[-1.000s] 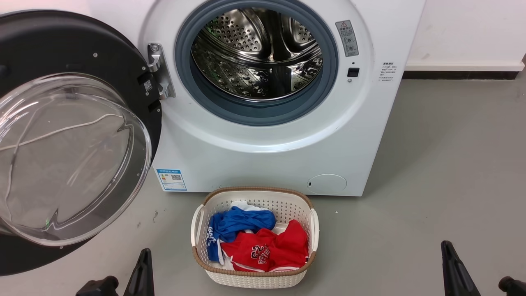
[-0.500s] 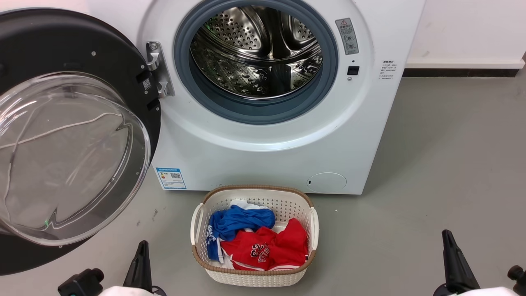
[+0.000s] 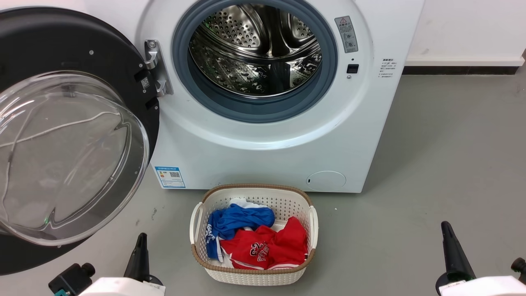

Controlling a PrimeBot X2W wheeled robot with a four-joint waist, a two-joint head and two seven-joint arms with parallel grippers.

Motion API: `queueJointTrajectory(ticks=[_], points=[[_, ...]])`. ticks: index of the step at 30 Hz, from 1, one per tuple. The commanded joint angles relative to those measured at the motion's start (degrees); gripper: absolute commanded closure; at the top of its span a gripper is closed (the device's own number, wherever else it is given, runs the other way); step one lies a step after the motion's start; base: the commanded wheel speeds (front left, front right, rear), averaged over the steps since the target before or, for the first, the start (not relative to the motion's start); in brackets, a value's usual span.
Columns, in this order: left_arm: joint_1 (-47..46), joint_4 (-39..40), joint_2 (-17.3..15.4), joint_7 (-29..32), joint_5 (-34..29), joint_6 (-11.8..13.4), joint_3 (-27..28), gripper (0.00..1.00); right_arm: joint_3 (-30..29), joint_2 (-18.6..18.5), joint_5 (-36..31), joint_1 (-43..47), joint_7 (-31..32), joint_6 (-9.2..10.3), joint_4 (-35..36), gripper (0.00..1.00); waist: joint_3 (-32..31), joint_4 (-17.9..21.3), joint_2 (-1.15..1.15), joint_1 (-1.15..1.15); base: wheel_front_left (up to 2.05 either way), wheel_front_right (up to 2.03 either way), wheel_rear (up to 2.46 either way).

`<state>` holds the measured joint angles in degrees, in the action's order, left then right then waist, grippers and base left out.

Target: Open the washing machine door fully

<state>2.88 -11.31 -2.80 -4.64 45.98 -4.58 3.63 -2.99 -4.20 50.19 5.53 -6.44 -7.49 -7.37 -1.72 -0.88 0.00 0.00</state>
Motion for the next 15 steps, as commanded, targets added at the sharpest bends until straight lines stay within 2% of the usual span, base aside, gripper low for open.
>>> queueJointTrajectory(ticks=[1,15], points=[[-1.7,0.5,-0.1,0.5,2.0,-0.6,0.2,1.0,0.0,-0.5,2.0,-1.7,0.5,-0.01,0.3,1.0,0.0,0.0,0.0,0.0,0.0,0.0,0.0],[-3.6,-0.3,-0.1,3.0,12.2,-1.1,0.9,1.0,-0.1,-0.6,11.8,-4.1,2.8,-0.01,-1.3,1.0,0.4,0.2,0.0,0.0,0.0,0.0,0.0]])
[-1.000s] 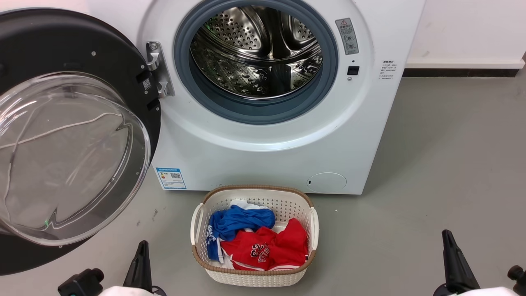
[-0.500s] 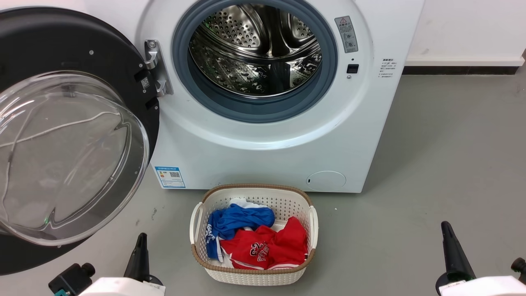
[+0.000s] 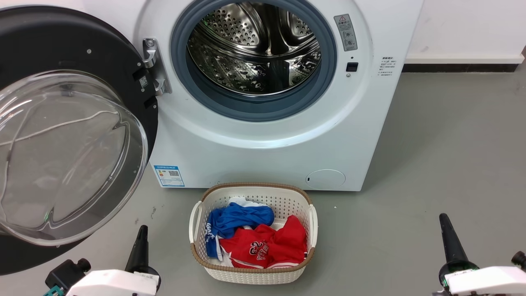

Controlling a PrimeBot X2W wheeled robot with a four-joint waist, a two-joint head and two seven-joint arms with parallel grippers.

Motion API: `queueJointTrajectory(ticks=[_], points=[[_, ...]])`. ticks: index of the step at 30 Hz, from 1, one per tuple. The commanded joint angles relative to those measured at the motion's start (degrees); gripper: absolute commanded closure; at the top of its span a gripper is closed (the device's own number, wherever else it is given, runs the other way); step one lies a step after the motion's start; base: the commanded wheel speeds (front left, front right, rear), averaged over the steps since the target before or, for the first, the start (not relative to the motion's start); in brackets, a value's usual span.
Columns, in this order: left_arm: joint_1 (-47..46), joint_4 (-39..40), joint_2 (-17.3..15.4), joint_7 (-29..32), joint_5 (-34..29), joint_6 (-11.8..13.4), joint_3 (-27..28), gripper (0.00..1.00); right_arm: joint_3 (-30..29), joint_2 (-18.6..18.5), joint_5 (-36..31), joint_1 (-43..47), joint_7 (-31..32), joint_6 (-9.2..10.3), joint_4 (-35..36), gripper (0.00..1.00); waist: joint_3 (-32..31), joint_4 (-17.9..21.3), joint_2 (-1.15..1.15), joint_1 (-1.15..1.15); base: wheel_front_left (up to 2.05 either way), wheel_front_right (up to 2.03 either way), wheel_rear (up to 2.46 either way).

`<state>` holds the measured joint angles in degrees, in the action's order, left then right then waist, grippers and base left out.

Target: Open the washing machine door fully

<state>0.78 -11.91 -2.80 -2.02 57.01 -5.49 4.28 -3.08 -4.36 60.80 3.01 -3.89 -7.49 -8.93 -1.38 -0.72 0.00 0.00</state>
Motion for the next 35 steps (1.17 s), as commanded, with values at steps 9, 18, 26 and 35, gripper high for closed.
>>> queueJointTrajectory(ticks=[9,18,26,35], points=[[-2.5,-0.1,-0.1,1.8,7.1,-0.6,0.6,1.0,-0.2,-0.5,6.9,-2.9,1.7,-0.01,-0.6,1.0,0.2,0.1,0.0,0.0,0.0,0.0,0.0],[-3.4,-0.5,-0.1,3.1,12.5,-0.8,1.0,1.0,-0.4,-0.4,11.9,-4.1,3.0,-0.01,-1.5,1.0,0.4,0.2,0.0,0.0,0.0,0.0,0.0],[-4.2,-0.8,-0.1,4.2,17.0,-1.1,1.2,1.0,-0.6,-0.4,16.2,-5.3,4.1,-0.01,-2.2,1.0,0.6,0.3,0.0,0.0,0.0,0.0,0.0],[-5.3,-1.2,-0.1,5.6,22.7,-1.4,1.6,1.0,-0.8,-0.3,21.5,-6.6,5.6,-0.01,-3.1,1.0,0.9,0.4,0.0,0.0,0.0,0.0,0.0]])
